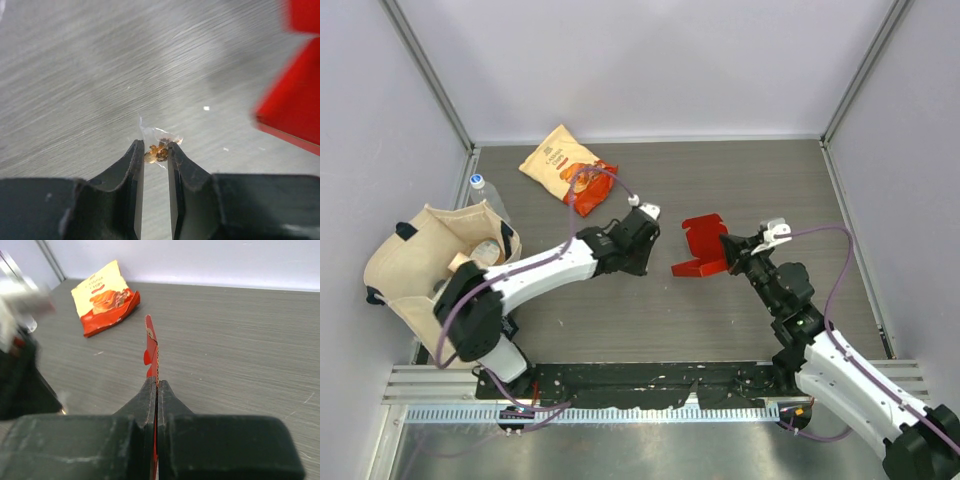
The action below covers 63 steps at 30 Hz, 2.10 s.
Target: Fold the paper box
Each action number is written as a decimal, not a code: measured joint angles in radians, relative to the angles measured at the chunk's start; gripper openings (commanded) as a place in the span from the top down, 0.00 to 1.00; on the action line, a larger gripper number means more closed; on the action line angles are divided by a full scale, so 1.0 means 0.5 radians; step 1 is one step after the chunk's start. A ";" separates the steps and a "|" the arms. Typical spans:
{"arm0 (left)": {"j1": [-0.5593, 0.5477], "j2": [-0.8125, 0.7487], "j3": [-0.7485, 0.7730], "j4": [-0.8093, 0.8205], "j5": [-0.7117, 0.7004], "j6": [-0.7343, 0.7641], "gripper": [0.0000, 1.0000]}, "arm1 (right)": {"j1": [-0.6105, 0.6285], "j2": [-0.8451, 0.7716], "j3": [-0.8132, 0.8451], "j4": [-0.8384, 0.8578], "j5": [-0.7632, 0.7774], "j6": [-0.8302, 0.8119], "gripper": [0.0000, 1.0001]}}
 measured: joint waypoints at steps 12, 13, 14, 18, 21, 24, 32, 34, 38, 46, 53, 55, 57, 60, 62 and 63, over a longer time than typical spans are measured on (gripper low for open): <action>0.024 -0.665 0.258 0.189 0.820 0.056 0.74 | 0.000 0.380 -0.235 0.993 -0.585 -0.197 0.99; 0.024 -0.645 0.258 0.201 0.877 0.050 0.74 | 0.000 0.402 -0.238 1.074 -0.634 -0.185 0.99; 0.024 -0.616 0.258 0.206 0.938 0.039 0.75 | 0.000 0.420 -0.242 1.157 -0.672 -0.167 0.99; 0.021 -0.522 0.258 0.198 1.063 0.026 0.57 | 0.000 0.431 -0.268 1.434 -0.730 -0.085 0.99; 0.016 -0.507 0.258 0.191 1.091 0.027 0.37 | 0.000 0.413 -0.275 1.562 -0.732 -0.019 0.99; 0.012 -0.515 0.258 0.195 1.080 0.020 0.29 | 0.000 0.400 -0.275 1.654 -0.732 0.041 0.99; 0.011 -0.826 0.167 0.213 0.651 0.054 0.32 | 0.000 0.407 -0.356 1.823 -0.732 0.160 0.99; 0.018 -0.970 0.113 0.214 0.549 0.146 0.28 | 0.000 0.407 -0.369 1.828 -0.749 0.185 0.99; 0.037 -1.011 0.172 0.196 0.699 0.478 0.26 | 0.000 0.401 -0.370 1.817 -0.845 0.230 0.99; 0.034 -0.774 0.314 0.171 1.020 1.130 0.26 | 0.000 0.381 -0.364 1.765 -1.054 0.319 0.99; 0.034 -0.614 0.449 0.092 1.245 1.508 0.48 | 0.000 0.348 -0.359 1.740 -1.137 0.341 0.99; 0.037 -0.600 0.453 0.045 1.295 1.587 0.60 | 0.000 0.341 -0.359 1.721 -1.152 0.342 0.99; 0.052 -0.584 0.474 -0.003 1.349 1.659 0.69 | 0.000 0.333 -0.359 1.708 -1.169 0.342 0.99; 0.076 -0.584 0.483 -0.037 1.394 1.698 0.86 | 0.000 0.320 -0.359 1.677 -1.184 0.341 0.99; 0.088 -0.584 0.486 -0.054 1.416 1.718 0.93 | 0.000 0.314 -0.356 1.653 -1.184 0.340 0.98; 0.092 -0.582 0.486 -0.067 1.428 1.730 1.00 | 0.000 0.313 -0.356 1.646 -1.183 0.340 0.98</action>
